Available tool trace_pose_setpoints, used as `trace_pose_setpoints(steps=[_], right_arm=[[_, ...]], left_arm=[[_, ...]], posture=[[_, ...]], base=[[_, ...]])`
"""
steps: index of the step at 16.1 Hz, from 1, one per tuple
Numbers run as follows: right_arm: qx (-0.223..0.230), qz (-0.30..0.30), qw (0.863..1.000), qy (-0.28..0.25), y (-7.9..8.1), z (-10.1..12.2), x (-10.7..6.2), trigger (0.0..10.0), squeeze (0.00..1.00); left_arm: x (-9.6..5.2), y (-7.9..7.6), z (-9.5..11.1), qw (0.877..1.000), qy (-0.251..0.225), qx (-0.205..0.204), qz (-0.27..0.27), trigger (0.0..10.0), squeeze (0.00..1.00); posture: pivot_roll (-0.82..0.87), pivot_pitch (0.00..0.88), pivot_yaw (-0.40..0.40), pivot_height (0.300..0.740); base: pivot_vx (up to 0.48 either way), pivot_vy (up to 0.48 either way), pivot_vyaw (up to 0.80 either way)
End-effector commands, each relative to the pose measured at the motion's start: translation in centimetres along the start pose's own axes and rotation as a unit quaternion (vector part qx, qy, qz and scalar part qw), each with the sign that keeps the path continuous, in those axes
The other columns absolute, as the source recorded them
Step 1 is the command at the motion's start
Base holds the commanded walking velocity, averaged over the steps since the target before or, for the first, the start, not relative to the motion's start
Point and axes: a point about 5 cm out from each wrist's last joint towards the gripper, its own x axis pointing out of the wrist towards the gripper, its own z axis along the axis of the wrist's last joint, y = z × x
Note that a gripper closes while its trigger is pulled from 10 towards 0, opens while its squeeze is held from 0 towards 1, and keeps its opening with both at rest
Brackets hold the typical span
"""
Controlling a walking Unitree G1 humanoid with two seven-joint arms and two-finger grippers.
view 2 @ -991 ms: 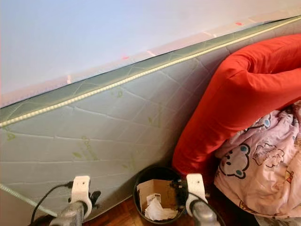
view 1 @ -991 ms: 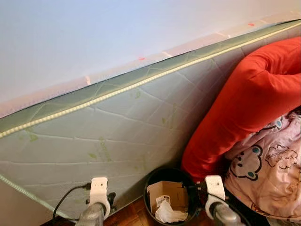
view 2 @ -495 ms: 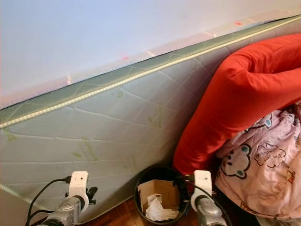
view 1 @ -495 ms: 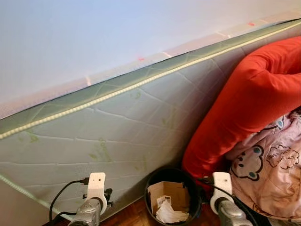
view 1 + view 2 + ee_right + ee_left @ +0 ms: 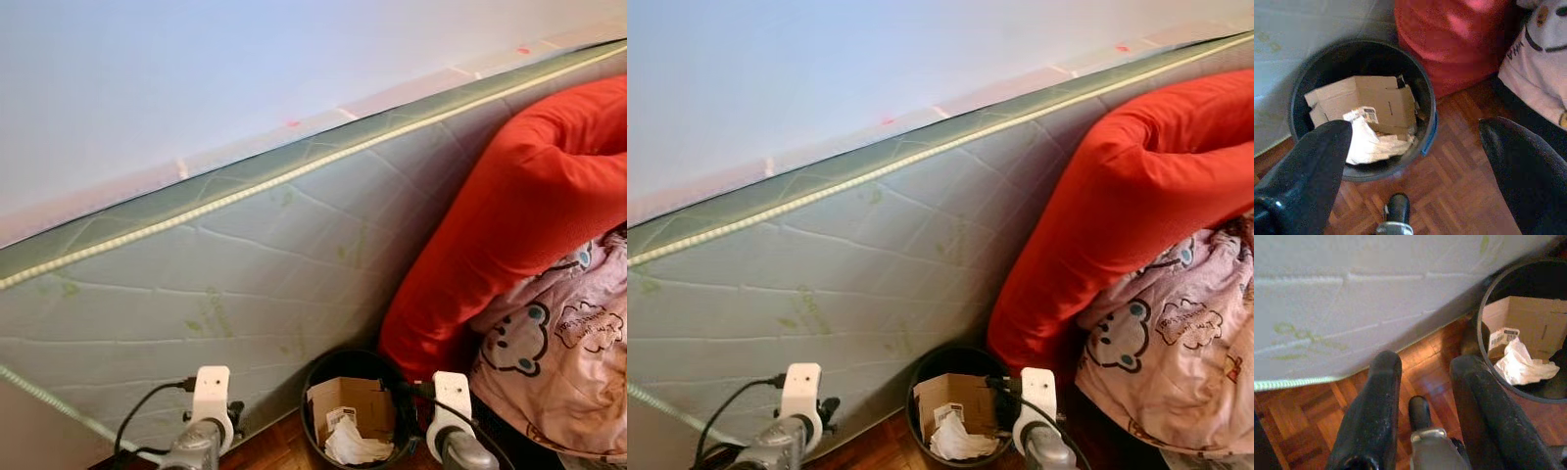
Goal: Clean up the room
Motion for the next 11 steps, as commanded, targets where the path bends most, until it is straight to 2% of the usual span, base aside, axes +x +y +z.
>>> trace_pose_setpoints(steps=[1,3,7,11], right_arm=[[0.000,-0.007,1.000,0.012,-0.4,-0.8,-0.2,10.0,0.00],[-0.007,-0.010,1.000,0.009,-0.2,0.1,0.1,10.0,0.00],[-0.001,-0.011,1.000,0.014,-0.2,0.3,0.1,10.0,0.00],[-0.021,0.009,1.000,0.009,0.5,1.2,0.4,10.0,0.00]], left_arm=[[-0.1,0.4,-0.7,1.000,0.016,-0.001,0.009,10.0,0.00],[-0.1,0.5,-0.9,1.000,0.022,0.003,0.010,10.0,0.00],[-0.4,0.8,-1.8,0.999,0.035,-0.001,0.017,10.0,0.00],[-0.4,0.9,-2.1,0.999,0.041,0.006,0.020,10.0,0.00]], posture=[[-0.07,0.000,-0.001,0.740],[-0.07,0.000,-0.006,0.740],[-0.06,0.000,-0.016,0.740],[-0.05,0.000,-0.025,0.740]], base=[[0.000,0.000,0.00],[0.000,0.000,0.00],[0.000,0.000,0.00],[0.000,0.000,0.00]])
